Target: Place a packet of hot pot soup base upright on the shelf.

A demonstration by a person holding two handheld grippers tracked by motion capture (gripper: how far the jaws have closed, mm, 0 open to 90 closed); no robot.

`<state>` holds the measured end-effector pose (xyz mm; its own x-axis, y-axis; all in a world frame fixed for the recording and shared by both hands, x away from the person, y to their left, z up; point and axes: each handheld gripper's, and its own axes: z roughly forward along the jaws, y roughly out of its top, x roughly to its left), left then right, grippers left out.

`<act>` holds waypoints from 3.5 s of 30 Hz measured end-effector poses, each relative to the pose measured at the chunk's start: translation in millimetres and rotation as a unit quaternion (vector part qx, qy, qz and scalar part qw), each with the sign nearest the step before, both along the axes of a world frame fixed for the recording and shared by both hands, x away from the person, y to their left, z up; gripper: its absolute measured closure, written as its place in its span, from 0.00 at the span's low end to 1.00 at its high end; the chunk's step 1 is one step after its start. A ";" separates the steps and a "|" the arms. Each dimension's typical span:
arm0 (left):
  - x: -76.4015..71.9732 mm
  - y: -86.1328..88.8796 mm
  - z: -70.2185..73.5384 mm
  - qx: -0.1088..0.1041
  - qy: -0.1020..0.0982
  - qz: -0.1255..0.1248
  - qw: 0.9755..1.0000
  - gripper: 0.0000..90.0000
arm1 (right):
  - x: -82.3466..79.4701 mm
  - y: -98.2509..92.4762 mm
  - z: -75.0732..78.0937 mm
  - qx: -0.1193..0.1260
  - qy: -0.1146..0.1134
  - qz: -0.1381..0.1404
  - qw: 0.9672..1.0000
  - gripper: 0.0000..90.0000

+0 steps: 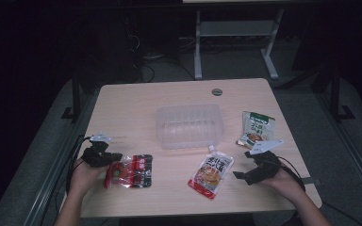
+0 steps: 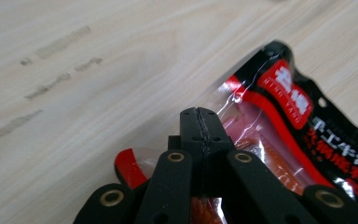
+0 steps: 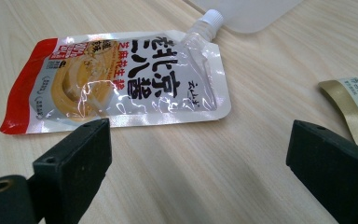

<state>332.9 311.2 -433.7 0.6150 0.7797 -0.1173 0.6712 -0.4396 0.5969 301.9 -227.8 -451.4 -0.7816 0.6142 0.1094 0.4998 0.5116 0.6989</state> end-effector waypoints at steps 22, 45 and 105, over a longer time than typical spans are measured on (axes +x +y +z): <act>-32.1 26.1 -5.2 0.008 0.015 0.019 1.000 1.00 | 0.9 2.3 -0.9 -0.007 -0.004 0.009 1.000 0.07; -27.9 -18.5 -8.3 0.008 0.011 -0.044 0.999 1.00 | 1.3 2.3 -1.1 -0.008 -0.003 0.009 1.000 0.07; -30.3 -71.1 -12.7 0.016 0.030 -0.116 0.993 1.00 | 12.7 76.6 29.7 0.081 0.001 0.075 0.994 0.11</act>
<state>302.6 240.2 -446.4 0.7715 0.6214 -0.1365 0.5834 -0.6053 0.5416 314.5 -151.2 -421.7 -0.8630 0.4645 0.1987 0.4275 0.4619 0.7771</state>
